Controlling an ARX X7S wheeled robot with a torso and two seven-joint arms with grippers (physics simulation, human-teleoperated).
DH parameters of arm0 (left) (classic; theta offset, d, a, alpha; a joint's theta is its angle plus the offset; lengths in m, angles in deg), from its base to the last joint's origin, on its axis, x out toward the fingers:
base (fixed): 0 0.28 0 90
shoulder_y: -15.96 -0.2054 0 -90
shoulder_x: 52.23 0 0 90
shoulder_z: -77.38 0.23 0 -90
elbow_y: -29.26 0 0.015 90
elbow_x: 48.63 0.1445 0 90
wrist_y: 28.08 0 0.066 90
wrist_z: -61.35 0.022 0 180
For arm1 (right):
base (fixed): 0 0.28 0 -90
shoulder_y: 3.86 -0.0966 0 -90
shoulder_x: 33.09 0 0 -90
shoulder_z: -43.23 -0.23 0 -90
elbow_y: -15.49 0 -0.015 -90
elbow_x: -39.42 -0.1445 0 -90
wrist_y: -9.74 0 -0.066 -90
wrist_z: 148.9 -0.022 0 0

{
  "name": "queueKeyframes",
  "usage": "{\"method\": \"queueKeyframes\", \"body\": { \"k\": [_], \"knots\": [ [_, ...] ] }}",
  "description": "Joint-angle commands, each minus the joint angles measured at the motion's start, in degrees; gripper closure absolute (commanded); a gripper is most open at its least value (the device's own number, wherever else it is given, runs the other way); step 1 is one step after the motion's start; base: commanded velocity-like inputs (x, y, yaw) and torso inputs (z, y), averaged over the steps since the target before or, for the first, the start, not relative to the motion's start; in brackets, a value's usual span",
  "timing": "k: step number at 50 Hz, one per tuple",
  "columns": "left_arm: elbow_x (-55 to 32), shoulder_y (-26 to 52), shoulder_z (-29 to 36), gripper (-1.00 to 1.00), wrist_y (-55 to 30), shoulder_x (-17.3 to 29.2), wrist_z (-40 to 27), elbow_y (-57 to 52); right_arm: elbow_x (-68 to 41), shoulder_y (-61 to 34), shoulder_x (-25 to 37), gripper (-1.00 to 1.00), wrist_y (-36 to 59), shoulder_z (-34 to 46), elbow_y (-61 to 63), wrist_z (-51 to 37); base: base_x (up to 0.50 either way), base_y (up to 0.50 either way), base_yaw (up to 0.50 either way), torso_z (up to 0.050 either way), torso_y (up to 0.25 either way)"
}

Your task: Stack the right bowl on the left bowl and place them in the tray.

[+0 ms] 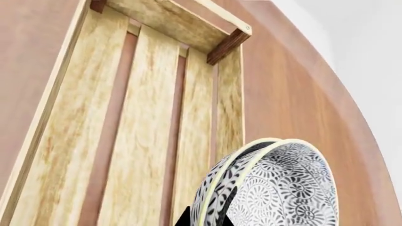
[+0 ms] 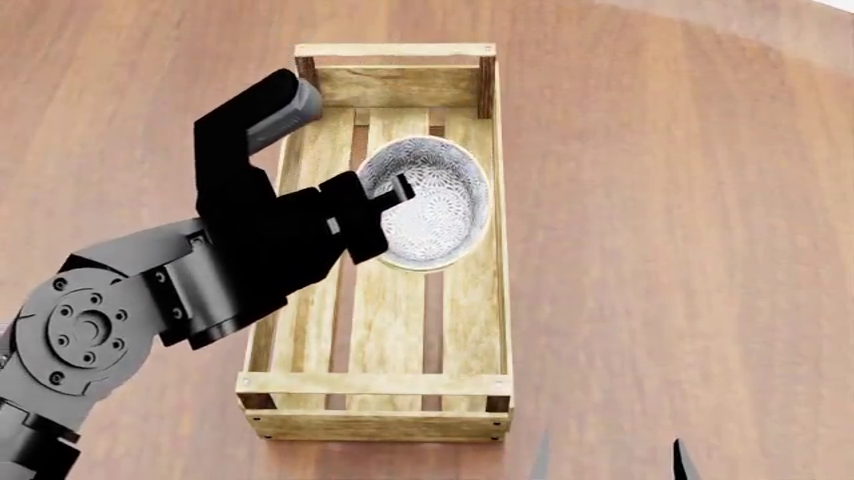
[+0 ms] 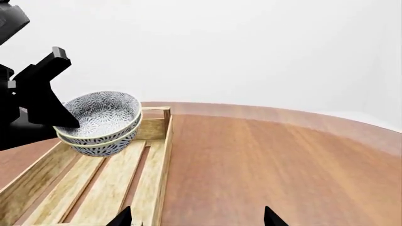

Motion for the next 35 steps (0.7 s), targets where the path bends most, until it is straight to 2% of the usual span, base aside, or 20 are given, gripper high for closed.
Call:
{"method": "queueKeyframes", "body": {
  "k": [1,22,35],
  "knots": [
    [-1.4,-0.09,1.18,1.0,2.58,-1.3,1.75,0.84,1.16,0.44,-0.84,-1.0,-0.07,-0.97,0.39,1.15,0.0,0.0,0.0,0.0,0.0],
    [-3.88,-0.08,7.15,1.0,5.81,-1.23,2.33,3.99,1.06,0.82,-0.66,-1.0,-0.77,-0.97,0.1,1.11,0.0,0.0,0.0,0.0,0.0],
    [-4.73,1.38,14.2,1.0,7.36,-1.66,3.45,7.31,0.9,0.87,-0.65,-1.0,-1.12,-1.03,-0.12,1.03,0.0,0.0,0.0,0.0,0.001]
  ]
}}
